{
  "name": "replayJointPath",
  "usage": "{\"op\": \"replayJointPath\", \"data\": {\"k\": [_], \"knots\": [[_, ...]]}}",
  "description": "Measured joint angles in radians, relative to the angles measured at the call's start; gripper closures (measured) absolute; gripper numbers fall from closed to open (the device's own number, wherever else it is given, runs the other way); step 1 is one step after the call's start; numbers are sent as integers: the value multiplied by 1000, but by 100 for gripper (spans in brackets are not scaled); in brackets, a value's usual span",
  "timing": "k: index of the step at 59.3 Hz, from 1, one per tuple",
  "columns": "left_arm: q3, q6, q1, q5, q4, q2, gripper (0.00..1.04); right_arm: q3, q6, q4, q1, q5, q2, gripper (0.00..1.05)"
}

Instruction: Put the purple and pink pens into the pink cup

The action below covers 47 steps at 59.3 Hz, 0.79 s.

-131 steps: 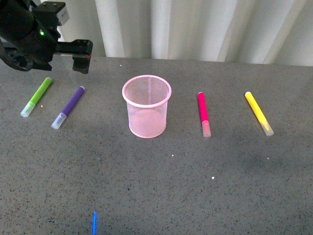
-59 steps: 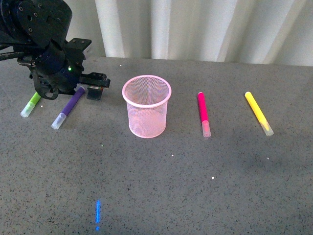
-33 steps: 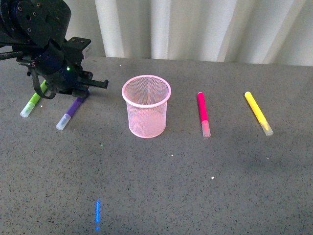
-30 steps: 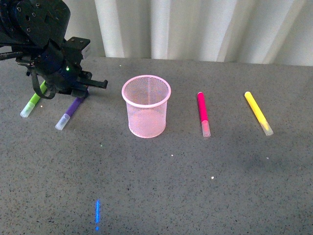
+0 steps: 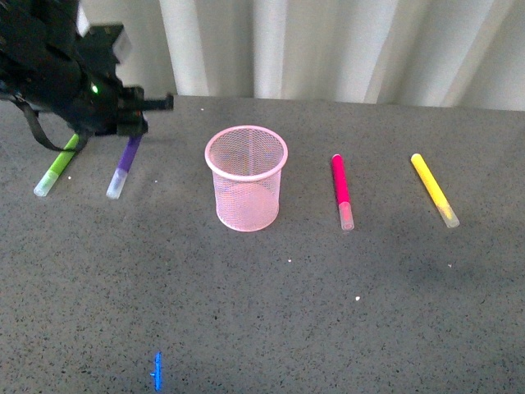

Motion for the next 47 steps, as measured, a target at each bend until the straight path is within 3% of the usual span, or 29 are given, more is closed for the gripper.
{"op": "replayJointPath", "data": {"k": [13, 20, 32, 47], "knots": [[-225, -151, 7, 54, 283, -337, 92, 0, 0, 0, 0, 0, 0, 7], [-353, -233, -33, 47, 426, -445, 92, 0, 0, 0, 0, 0, 0, 7], [-473, -340, -156, 4, 664, -418, 92, 0, 0, 0, 0, 0, 0, 7], [-458, -460, -278, -80, 901, -259, 92, 0, 0, 0, 0, 0, 0, 7]]}}
